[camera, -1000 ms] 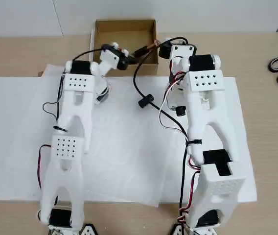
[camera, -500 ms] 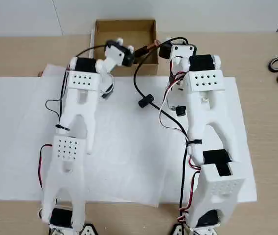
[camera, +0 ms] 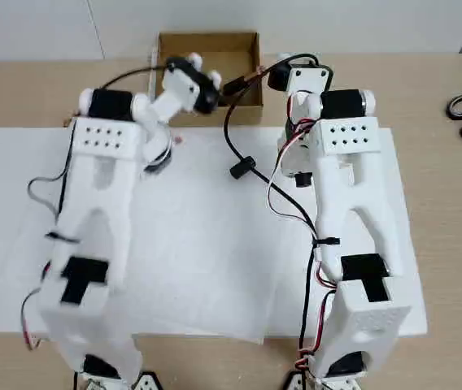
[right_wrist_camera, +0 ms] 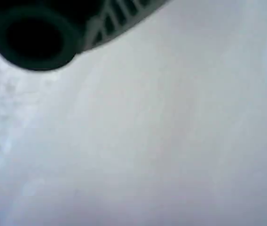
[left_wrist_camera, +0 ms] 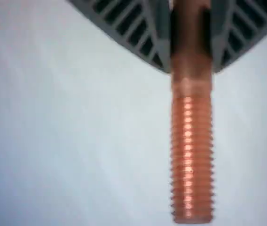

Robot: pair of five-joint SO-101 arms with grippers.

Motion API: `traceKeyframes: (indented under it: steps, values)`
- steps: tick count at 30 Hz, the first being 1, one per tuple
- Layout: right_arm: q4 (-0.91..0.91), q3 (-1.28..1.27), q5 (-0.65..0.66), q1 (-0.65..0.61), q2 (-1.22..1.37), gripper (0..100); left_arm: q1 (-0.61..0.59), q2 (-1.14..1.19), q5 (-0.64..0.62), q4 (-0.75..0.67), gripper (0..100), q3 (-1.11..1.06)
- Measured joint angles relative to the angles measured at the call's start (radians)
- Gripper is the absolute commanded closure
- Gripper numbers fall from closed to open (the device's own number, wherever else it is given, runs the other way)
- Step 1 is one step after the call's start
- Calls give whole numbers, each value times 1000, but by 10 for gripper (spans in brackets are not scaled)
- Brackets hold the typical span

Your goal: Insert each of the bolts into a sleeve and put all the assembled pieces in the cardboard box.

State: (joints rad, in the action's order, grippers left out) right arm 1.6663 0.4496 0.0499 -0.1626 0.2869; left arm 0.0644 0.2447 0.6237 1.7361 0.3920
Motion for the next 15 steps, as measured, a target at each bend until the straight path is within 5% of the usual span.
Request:
traceKeyframes:
  steps: [15]
  values:
    - [2,0,0,0,0,995,-40,-161,563,-81,993,-520]
